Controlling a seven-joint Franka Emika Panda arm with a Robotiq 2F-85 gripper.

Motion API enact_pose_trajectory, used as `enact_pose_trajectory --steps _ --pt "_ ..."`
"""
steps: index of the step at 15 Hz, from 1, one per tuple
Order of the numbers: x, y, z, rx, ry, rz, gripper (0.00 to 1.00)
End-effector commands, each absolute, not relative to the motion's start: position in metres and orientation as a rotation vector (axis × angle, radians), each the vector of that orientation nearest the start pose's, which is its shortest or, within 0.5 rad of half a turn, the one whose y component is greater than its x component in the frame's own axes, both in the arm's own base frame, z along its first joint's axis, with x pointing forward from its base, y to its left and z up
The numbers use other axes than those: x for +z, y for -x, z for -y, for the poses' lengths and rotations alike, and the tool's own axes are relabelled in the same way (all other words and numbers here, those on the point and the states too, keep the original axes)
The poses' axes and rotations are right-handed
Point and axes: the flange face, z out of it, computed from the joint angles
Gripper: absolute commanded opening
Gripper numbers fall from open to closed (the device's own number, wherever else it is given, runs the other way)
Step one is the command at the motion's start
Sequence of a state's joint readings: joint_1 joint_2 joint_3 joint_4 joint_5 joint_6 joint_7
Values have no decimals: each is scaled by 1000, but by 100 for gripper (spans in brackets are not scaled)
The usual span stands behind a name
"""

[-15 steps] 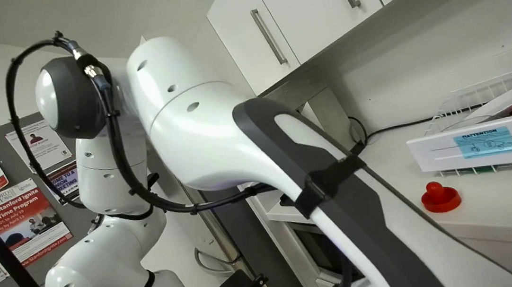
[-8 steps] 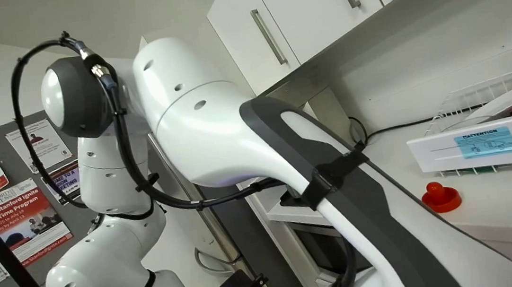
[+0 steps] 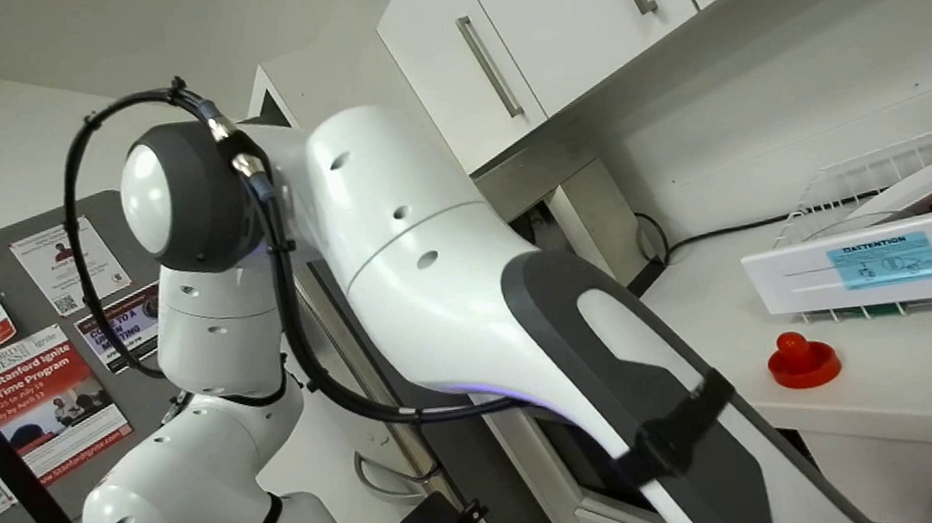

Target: Open the first top drawer

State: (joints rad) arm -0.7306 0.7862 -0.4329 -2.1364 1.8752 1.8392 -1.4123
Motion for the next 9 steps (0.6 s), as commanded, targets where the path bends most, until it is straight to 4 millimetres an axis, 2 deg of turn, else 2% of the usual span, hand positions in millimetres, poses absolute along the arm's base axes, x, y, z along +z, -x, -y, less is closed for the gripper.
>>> enact_pose_trajectory --steps 1,4,6,7,9 --pt "21 -257 443 -1052 1635 -1198 100" --pt "-2 -267 439 -1067 1541 -1182 100" --pt "-17 -277 437 -1098 1574 -1180 100" --pt "-8 -265 435 -1066 1579 -1198 100" --pt "-18 -271 434 -1071 1582 -1194 100"
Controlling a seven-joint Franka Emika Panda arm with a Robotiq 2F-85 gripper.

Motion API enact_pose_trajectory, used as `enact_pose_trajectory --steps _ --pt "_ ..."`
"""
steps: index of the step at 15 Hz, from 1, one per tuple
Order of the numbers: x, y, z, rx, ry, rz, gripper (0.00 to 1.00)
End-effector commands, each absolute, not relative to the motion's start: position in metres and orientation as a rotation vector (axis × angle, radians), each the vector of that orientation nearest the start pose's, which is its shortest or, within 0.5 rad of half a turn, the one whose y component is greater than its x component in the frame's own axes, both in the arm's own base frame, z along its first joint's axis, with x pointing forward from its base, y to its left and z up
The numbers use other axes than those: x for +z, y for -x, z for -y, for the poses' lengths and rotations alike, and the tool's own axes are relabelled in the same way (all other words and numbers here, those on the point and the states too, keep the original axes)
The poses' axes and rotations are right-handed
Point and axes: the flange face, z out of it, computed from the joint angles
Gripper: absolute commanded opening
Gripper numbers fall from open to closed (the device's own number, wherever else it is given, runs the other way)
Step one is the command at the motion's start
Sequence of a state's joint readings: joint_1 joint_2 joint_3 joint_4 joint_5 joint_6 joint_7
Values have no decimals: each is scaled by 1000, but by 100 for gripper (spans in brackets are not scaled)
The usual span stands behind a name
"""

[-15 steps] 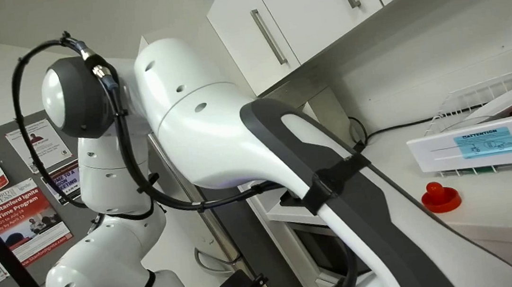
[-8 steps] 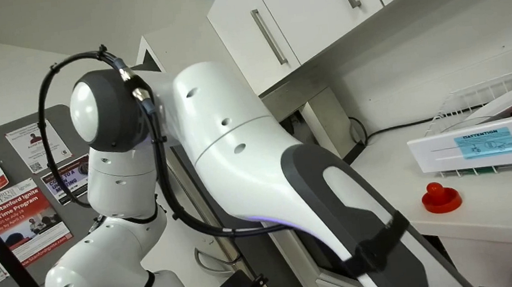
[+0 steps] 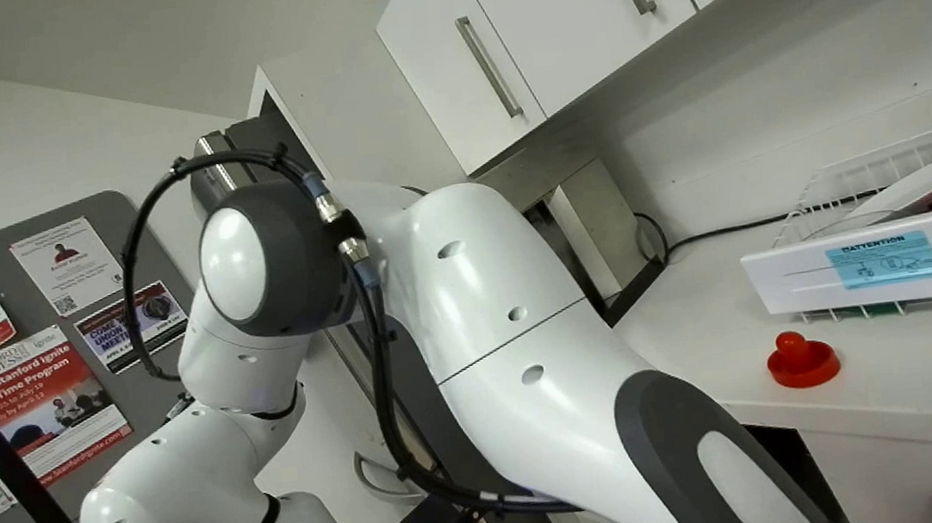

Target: Open the first top drawer

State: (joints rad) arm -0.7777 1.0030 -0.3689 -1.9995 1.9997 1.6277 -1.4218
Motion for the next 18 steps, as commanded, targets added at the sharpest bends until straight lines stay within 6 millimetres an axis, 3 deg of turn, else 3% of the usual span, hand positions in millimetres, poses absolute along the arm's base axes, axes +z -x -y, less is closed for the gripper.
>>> enact_pose_trajectory --steps 1,3,11,18 --pt "-20 -273 434 -1071 1584 -1191 100" --pt "-20 -274 436 -1074 1586 -1188 100" --pt "-62 -339 438 -1053 1333 -1243 100" --pt "-85 -373 443 -1081 1272 -1228 100"
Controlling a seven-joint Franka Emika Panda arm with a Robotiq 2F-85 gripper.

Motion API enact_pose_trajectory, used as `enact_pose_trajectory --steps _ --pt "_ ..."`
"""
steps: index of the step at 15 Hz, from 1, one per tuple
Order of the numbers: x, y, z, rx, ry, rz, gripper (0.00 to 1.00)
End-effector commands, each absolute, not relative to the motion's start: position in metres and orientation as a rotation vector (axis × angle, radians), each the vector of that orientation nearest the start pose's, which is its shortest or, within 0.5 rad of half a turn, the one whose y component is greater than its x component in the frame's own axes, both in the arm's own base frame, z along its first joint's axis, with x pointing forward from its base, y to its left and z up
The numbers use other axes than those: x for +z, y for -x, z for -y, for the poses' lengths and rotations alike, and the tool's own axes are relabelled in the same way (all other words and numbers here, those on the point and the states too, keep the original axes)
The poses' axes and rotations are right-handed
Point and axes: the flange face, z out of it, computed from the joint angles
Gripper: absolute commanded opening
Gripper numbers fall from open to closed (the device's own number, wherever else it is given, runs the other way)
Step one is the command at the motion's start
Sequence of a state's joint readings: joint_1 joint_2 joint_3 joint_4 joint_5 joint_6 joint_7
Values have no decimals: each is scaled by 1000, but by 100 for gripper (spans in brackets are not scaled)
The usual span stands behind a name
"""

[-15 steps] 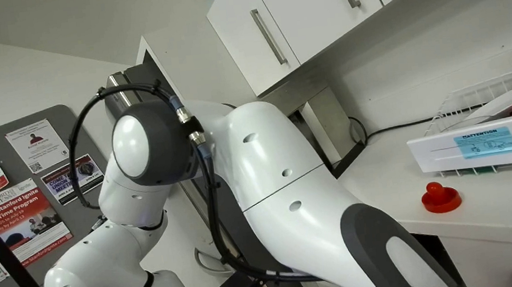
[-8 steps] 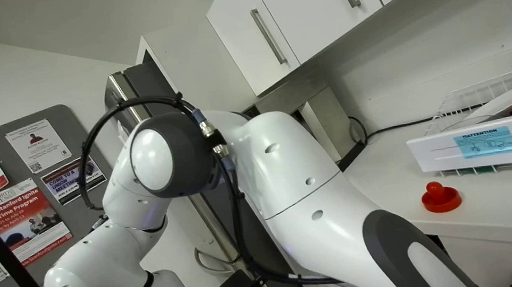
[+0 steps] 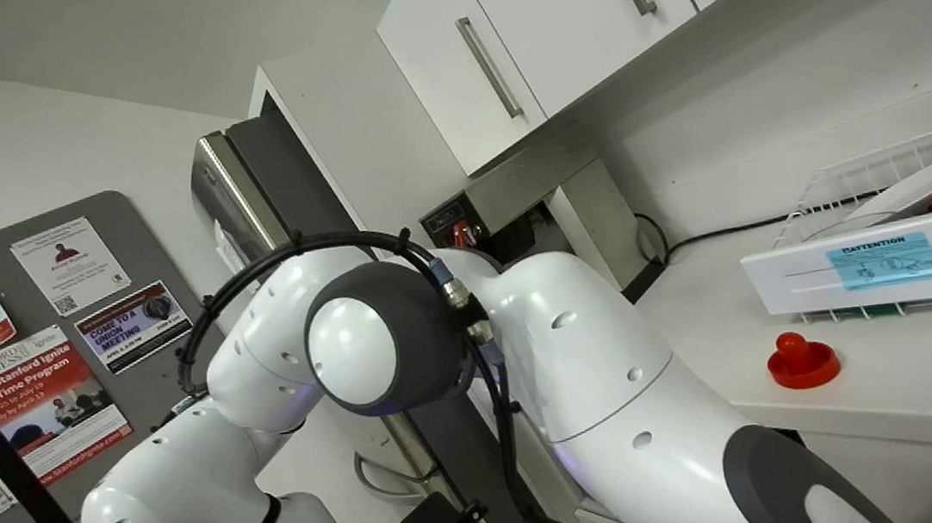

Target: Open the first top drawer

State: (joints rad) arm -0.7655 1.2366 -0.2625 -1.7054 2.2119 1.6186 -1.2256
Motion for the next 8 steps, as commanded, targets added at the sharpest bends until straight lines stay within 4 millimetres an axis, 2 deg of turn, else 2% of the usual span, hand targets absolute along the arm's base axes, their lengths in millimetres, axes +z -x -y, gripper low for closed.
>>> enact_pose_trajectory --steps 1,7,8 --pt "-85 -377 443 -1088 1270 -1223 100" --pt "-82 -398 440 -1100 1276 -1187 98" --pt "-82 -400 438 -1098 1276 -1183 73"
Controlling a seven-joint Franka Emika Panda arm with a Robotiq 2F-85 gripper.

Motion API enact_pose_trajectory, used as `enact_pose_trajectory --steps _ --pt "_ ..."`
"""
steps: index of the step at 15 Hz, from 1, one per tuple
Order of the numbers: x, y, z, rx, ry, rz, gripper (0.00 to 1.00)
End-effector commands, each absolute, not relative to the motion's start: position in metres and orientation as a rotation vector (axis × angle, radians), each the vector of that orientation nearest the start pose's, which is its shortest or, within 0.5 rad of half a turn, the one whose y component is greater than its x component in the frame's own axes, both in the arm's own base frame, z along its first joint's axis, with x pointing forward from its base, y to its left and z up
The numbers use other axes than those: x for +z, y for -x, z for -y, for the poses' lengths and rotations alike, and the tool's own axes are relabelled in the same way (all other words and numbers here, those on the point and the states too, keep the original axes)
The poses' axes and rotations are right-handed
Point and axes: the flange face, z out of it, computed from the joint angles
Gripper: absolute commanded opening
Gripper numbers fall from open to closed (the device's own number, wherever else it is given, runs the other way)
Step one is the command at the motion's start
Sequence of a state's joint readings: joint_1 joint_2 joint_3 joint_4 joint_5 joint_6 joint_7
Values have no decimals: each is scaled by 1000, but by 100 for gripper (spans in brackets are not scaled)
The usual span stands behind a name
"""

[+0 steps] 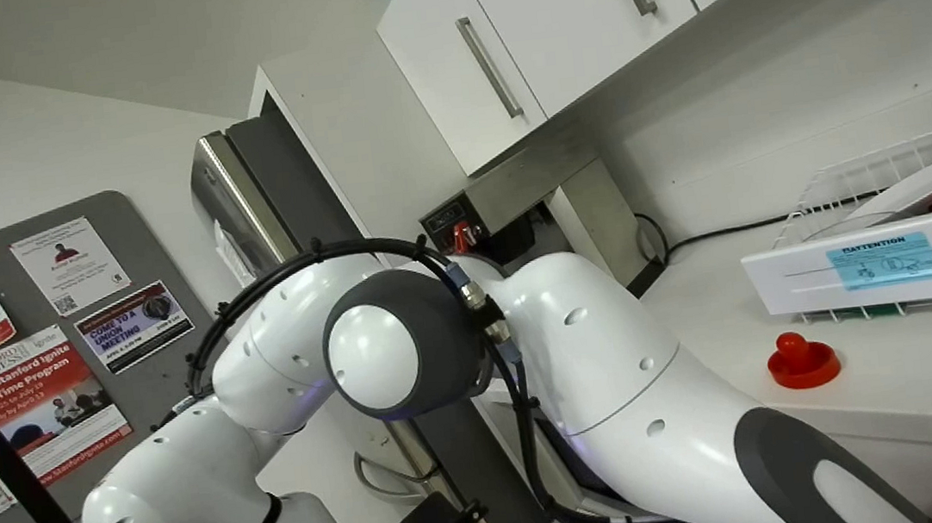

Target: Open the first top drawer

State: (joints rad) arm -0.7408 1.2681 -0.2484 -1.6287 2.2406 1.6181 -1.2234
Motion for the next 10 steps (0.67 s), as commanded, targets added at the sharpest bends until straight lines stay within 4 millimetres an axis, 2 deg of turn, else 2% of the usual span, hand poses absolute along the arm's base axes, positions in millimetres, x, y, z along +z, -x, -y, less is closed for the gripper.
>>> enact_pose_trajectory --steps 1,3,10 --pt "-82 -402 437 -1099 1277 -1179 73" --pt "-83 -405 436 -1097 1278 -1176 60" --pt "-93 -403 431 -1099 1260 -1197 8"
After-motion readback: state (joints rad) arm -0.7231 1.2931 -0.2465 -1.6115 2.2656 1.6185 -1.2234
